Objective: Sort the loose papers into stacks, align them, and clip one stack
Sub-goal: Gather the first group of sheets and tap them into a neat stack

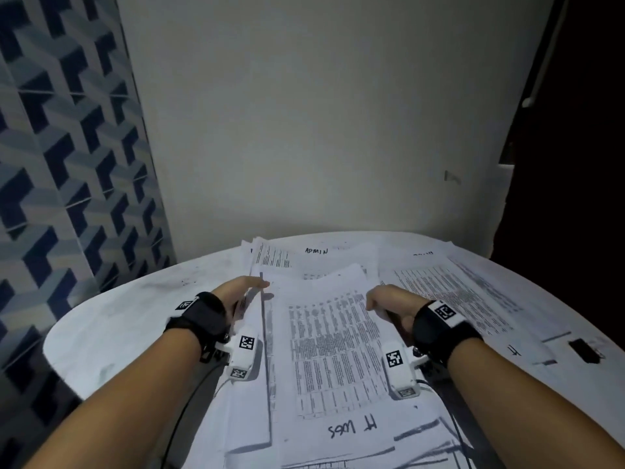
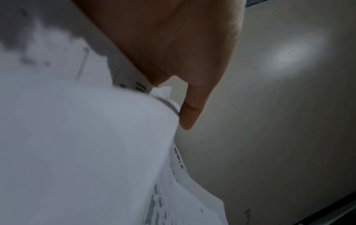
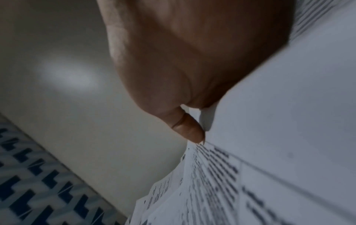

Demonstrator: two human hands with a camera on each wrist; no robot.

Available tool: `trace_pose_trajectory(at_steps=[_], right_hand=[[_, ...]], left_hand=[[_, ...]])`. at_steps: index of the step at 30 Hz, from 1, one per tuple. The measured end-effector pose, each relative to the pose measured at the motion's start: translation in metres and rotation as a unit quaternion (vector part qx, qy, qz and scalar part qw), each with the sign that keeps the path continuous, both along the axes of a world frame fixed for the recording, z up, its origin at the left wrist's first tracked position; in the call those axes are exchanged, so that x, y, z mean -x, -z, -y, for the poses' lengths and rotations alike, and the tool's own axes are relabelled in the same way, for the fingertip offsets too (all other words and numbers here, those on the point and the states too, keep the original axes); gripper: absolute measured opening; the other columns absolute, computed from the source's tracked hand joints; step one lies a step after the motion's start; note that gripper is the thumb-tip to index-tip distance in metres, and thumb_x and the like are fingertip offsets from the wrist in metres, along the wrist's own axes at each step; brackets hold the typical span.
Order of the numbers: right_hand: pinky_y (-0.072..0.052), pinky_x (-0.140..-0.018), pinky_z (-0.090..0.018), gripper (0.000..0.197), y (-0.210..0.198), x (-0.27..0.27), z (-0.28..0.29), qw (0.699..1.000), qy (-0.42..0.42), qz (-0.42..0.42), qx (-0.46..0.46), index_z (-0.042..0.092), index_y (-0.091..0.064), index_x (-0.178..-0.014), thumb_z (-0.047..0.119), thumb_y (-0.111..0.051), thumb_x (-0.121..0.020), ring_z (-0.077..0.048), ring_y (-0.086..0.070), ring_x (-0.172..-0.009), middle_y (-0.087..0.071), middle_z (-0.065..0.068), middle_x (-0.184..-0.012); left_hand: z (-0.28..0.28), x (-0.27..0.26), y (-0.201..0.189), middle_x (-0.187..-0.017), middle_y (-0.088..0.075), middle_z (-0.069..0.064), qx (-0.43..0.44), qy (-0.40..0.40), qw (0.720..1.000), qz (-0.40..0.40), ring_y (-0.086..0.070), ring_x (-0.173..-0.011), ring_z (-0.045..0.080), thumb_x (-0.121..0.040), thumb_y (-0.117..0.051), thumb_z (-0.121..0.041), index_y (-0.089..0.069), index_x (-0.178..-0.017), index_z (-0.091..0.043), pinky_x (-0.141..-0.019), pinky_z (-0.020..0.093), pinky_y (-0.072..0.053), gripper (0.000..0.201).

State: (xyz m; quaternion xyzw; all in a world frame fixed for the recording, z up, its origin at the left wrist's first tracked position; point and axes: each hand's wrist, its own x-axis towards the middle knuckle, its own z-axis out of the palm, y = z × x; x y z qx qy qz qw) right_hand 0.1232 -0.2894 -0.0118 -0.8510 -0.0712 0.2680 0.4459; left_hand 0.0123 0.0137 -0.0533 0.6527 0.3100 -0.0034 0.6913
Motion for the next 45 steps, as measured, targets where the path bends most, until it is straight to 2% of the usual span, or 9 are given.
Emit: trace_pose_trajectory(at_steps=[4, 7, 15, 19, 23, 28, 34, 40, 45], right_hand=[[-0.027, -0.048, -0.024, 0.021, 0.0, 0.0, -0.016, 0.999, -0.023, 0.031, -0.014, 0.008, -0.039, -0.075, -0.008, -0.044, -0.088, -0.018, -0.042, -0.037, -0.042, -0.005, -0.043], [-0.032, -0.055, -0.026, 0.012, 0.005, -0.005, -0.014, 0.998, -0.026, 0.039, -0.04, 0.006, -0.047, -0.088, -0.006, -0.047, -0.091, -0.02, -0.043, -0.059, -0.047, -0.01, -0.071], [-0.041, -0.069, -0.031, 0.019, 0.022, -0.026, -0.001, 0.996, 0.049, 0.026, -0.076, -0.002, -0.054, -0.108, -0.004, -0.058, -0.089, -0.026, -0.052, -0.083, -0.057, -0.015, -0.098], [-0.044, -0.109, -0.041, 0.056, 0.028, -0.031, 0.0, 0.996, 0.023, -0.02, -0.084, -0.003, -0.058, -0.112, 0.009, -0.086, -0.065, -0.027, -0.063, -0.109, -0.07, -0.021, -0.115], [-0.045, -0.076, -0.027, 0.018, 0.031, -0.035, 0.002, 0.993, 0.034, 0.012, -0.116, 0.001, -0.059, -0.093, -0.013, -0.066, -0.085, -0.006, -0.061, -0.055, -0.069, -0.006, -0.065], [-0.045, -0.078, -0.031, 0.033, 0.031, -0.047, 0.018, 0.993, 0.07, 0.002, -0.1, 0.008, -0.045, -0.066, -0.008, -0.063, -0.089, -0.001, -0.04, -0.023, -0.042, 0.007, -0.029], [-0.039, -0.115, -0.045, 0.06, 0.045, -0.051, 0.019, 0.982, 0.011, -0.024, -0.188, 0.005, -0.061, -0.127, -0.006, -0.075, -0.07, -0.029, -0.062, -0.121, -0.069, -0.012, -0.129], [-0.046, -0.11, -0.044, 0.086, 0.049, -0.053, 0.022, 0.963, 0.037, -0.025, -0.265, 0.007, -0.049, -0.144, -0.002, -0.082, -0.065, -0.03, -0.067, -0.119, -0.063, -0.014, -0.139], [-0.039, -0.114, -0.045, 0.077, 0.055, -0.06, 0.019, 0.99, 0.018, 0.014, -0.137, -0.001, -0.049, -0.142, 0.002, -0.078, -0.071, -0.035, -0.054, -0.131, -0.055, -0.02, -0.145]], left_hand=[[0.012, 0.006, -0.007, -0.139, -0.054, 0.009, -0.037, -0.026, 0.999, 0.006, -0.048, -0.131, 0.026, -0.087, -0.057, -0.02, -0.065, -0.103, 0.004, -0.11, 0.037, -0.028, 0.03], [-0.008, 0.009, 0.008, -0.09, -0.049, 0.011, -0.011, -0.057, 0.998, 0.016, -0.047, -0.078, 0.029, -0.069, -0.065, -0.006, -0.046, -0.064, -0.009, -0.079, 0.031, -0.042, 0.02], [0.005, 0.032, -0.01, -0.082, -0.068, 0.016, 0.147, -0.058, 0.983, 0.092, -0.069, -0.071, 0.04, -0.064, -0.03, 0.004, -0.051, -0.074, -0.007, -0.071, 0.047, -0.062, 0.026], [-0.001, 0.03, -0.007, -0.077, -0.072, 0.017, 0.176, -0.095, 0.972, 0.122, -0.073, -0.066, 0.036, -0.081, -0.022, -0.004, -0.066, -0.061, -0.001, -0.079, 0.042, -0.057, 0.048], [-0.005, 0.034, -0.01, -0.122, -0.065, 0.023, 0.204, -0.096, 0.962, 0.154, -0.068, -0.097, 0.042, -0.074, -0.034, -0.01, -0.06, -0.116, -0.003, -0.094, 0.051, -0.055, 0.049], [-0.01, 0.038, -0.011, -0.12, -0.064, 0.025, 0.21, -0.115, 0.956, 0.168, -0.062, -0.104, 0.043, -0.082, -0.027, -0.012, -0.061, -0.118, -0.001, -0.102, 0.051, -0.045, 0.05], [-0.003, 0.034, -0.012, -0.093, -0.074, 0.022, 0.216, -0.171, 0.947, 0.164, -0.063, -0.091, 0.041, -0.087, -0.024, -0.014, -0.065, -0.104, -0.003, -0.086, 0.048, -0.05, 0.045], [0.0, 0.039, -0.023, -0.078, -0.074, 0.018, 0.185, -0.196, 0.949, 0.163, -0.072, -0.065, 0.036, -0.078, -0.036, -0.008, -0.071, -0.058, -0.005, -0.078, 0.043, -0.051, 0.041], [-0.087, -0.003, 0.046, -0.076, -0.053, 0.016, 0.032, -0.123, 0.992, 0.009, -0.051, -0.065, 0.031, -0.033, -0.071, 0.003, -0.06, -0.062, -0.008, -0.075, 0.042, -0.042, 0.033]])
